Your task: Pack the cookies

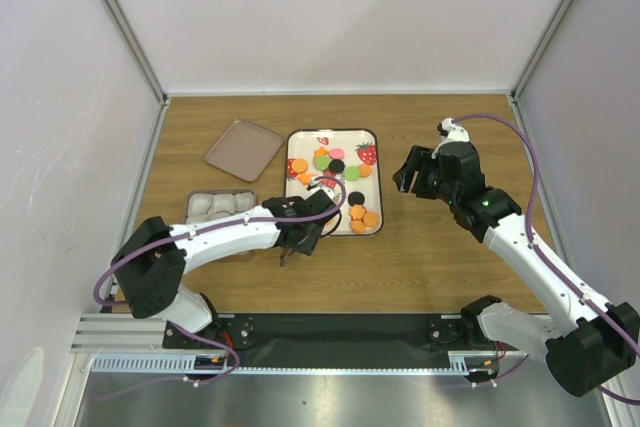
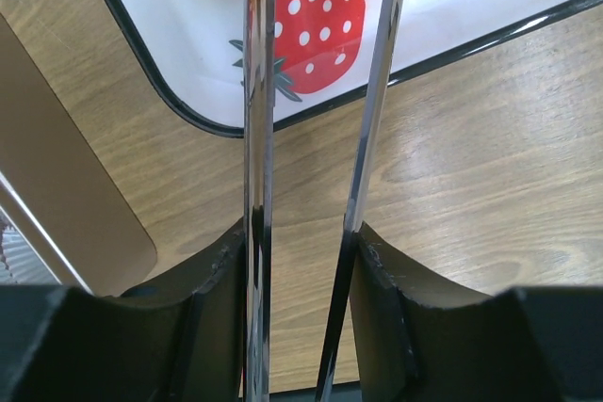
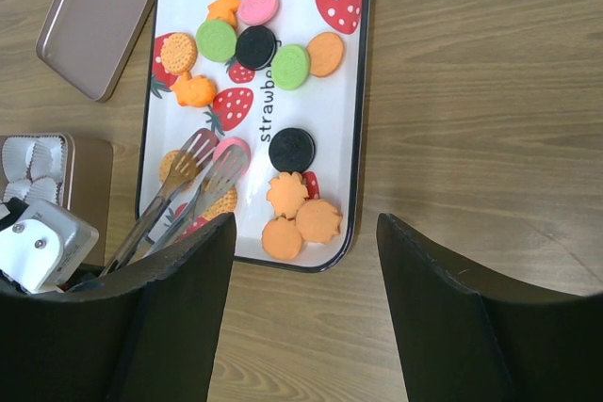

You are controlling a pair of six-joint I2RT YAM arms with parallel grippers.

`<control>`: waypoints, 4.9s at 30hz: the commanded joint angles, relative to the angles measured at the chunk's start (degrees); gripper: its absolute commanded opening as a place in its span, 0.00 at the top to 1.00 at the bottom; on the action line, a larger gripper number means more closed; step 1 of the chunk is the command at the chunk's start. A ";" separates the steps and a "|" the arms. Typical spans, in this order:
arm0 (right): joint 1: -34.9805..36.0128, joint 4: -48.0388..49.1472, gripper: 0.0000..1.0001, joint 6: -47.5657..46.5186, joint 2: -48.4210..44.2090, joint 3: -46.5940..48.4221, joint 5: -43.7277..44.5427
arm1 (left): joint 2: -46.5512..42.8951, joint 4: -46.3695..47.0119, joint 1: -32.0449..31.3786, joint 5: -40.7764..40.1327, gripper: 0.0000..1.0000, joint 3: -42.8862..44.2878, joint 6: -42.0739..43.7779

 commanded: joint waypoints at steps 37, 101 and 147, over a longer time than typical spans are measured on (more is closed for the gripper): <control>-0.49 -0.06 0.39 -2.86 1.96 6.33 -0.68 | 0.56 -8.88 -1.42 -8.25 0.64 13.34 2.77; -1.99 5.39 0.41 -5.05 9.69 5.45 -15.44 | -22.38 -24.26 40.06 -2.10 0.67 -2.74 -16.21; -1.99 6.09 0.40 -4.88 9.52 4.84 -17.29 | -24.31 -19.78 41.91 -1.49 0.51 -2.83 -12.79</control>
